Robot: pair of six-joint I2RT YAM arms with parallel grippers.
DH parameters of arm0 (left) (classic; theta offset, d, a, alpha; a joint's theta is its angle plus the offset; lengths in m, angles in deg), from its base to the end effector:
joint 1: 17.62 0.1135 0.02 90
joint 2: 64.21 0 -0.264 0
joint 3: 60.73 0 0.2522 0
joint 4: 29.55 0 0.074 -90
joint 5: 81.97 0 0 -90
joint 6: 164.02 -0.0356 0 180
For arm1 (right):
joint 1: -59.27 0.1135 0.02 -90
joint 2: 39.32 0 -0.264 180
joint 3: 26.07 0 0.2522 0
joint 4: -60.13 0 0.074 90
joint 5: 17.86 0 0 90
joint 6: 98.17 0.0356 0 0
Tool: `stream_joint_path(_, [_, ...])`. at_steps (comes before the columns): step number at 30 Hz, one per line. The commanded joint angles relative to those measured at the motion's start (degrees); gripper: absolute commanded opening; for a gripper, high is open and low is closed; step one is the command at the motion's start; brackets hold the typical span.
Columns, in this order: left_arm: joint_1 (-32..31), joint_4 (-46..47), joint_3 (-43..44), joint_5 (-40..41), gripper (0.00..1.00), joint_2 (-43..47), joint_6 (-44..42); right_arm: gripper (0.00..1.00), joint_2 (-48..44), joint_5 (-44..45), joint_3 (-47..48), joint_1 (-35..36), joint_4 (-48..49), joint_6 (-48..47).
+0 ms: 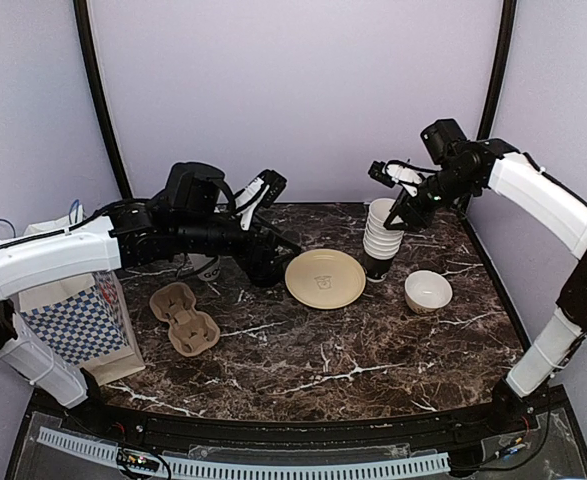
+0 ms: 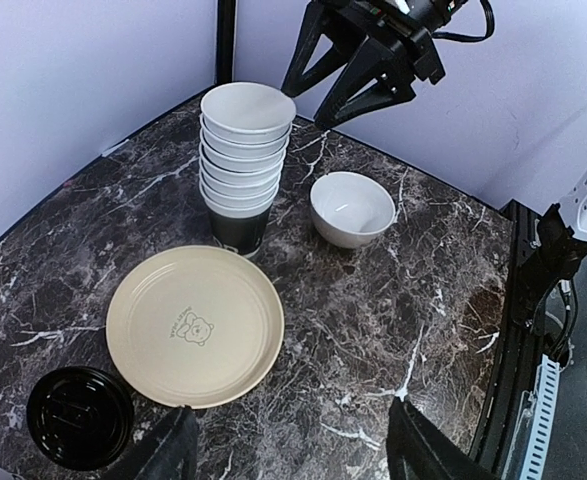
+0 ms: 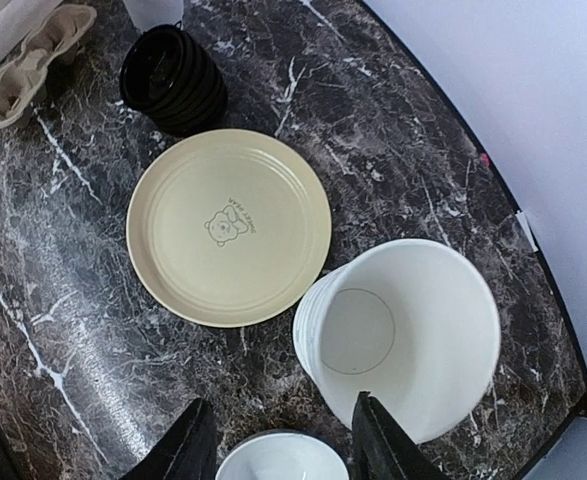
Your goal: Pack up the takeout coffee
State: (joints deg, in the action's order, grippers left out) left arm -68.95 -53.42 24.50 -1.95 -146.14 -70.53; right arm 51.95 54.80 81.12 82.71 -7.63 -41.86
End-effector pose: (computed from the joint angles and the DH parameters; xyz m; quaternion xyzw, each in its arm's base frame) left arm 0.2056 -0.2668 0.3511 0.3773 0.7285 -0.3246 0.4707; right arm 0.3032 0.1430 0.3617 -0.4900 0.7970 0.1130 0.3346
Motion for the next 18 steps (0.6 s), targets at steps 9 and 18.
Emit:
stream_joint_path(9, [-0.68, 5.33, -2.08, -2.22, 0.67, 0.15, 1.89, 0.34, 5.54, 6.61, 4.26, 2.49, -0.65, 0.46])
stream_joint_path(18, [-0.74, 4.92, -1.97, -0.85, 0.68, 0.91, 0.51, 0.18, 8.42, 6.18, 7.12, 2.49, -2.47, 0.11])
